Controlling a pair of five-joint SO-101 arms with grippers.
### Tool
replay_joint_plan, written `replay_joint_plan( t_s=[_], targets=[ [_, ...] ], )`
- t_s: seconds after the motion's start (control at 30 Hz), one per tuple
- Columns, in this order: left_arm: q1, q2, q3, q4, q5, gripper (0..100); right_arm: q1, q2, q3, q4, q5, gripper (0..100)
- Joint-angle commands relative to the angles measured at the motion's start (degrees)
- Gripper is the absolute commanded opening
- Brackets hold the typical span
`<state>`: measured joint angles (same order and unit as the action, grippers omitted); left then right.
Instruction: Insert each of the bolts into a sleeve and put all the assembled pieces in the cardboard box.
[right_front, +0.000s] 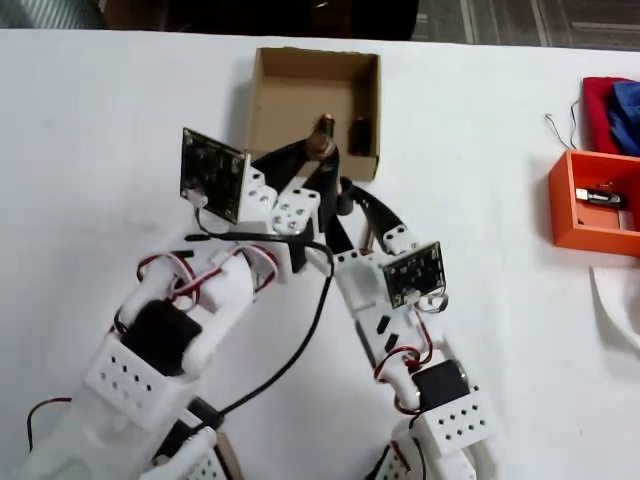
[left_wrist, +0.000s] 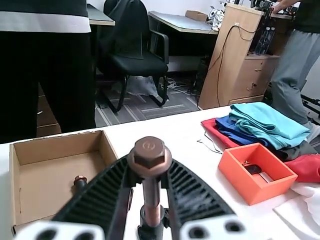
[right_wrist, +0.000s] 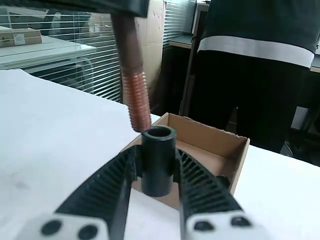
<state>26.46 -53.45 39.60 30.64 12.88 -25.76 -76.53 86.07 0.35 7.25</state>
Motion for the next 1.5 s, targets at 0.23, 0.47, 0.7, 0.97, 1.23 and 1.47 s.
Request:
replay_joint_plan(
  t_s=[0.23,0.47,0.7,0.97,1.23,1.47],
  targets=[
    [0.3,5.1,-4.0,-4.6,-0.7,3,-0.3,0.1,-0.3,-1.3,0.4,2.2],
    [0.3,5.4,-4.0,-4.4,-0.8,3,-0.3,0.1,-0.3,-1.3,0.4,2.2],
    [0.3,5.5,-3.9,-0.4,-0.8,3,-0.2,0.1,-0.4,-1.6,0.4,2.2],
    [0.8,7.4,-4.0,2.6,-4.2,3,-0.2,0.1,-0.6,-1.7,0.3,2.2],
    [1.4,14.6,-12.2,8.2,-5.1,3,-0.1,0.1,-0.4,-1.7,0.3,2.2],
    [1.7,16.0,-14.5,15.6,-5.1,3,-0.1,0.1,-0.4,-1.7,0.3,2.2]
  ],
)
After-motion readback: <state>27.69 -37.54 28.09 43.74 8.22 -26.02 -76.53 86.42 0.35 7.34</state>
